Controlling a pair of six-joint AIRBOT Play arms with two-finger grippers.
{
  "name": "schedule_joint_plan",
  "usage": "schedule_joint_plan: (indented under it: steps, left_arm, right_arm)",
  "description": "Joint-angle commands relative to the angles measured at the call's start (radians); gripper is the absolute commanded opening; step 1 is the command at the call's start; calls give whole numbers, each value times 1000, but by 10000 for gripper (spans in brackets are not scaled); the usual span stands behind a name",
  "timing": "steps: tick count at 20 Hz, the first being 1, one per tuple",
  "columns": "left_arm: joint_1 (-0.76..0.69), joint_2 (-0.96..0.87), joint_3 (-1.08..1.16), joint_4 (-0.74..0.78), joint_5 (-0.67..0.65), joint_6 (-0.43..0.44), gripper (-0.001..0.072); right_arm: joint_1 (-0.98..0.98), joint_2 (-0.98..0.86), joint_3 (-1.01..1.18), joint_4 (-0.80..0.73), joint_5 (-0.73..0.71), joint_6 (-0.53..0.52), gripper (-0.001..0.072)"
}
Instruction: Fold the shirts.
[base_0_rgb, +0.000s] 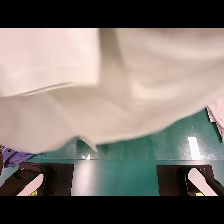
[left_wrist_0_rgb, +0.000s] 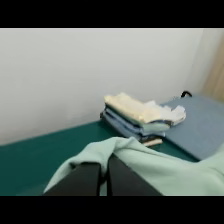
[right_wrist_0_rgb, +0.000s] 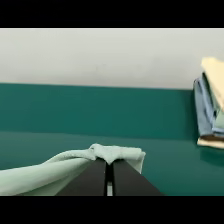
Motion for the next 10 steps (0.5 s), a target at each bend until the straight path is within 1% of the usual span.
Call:
schedule_joint_plan:
  steps: [1, 2, 4, 6, 8, 10]
  left_arm:
    - [0, -102, -187, 54, -91, -18, 26]
    - [1, -163, -228, 55, -124, -18, 26]
    - [1, -297, -282, 72, -155, -16, 27]
    - [0, -453, -292, 78, -152, -9, 27]
    - [0, -598, -292, 78, -105, 8, 27]
    - [1, -709, -290, 76, -3, 71, 27]
  right_arm:
    - [49, -132, -121, 10, 90, 31, 18]
    - [86, -182, -184, -13, 106, 31, 18]
    - [182, -297, -270, -116, 132, 31, 18]
    - [266, -421, -323, -212, 129, 34, 18]
    - [323, -551, -330, -258, 101, 34, 18]
    - [351, -661, -304, -276, 20, 34, 18]
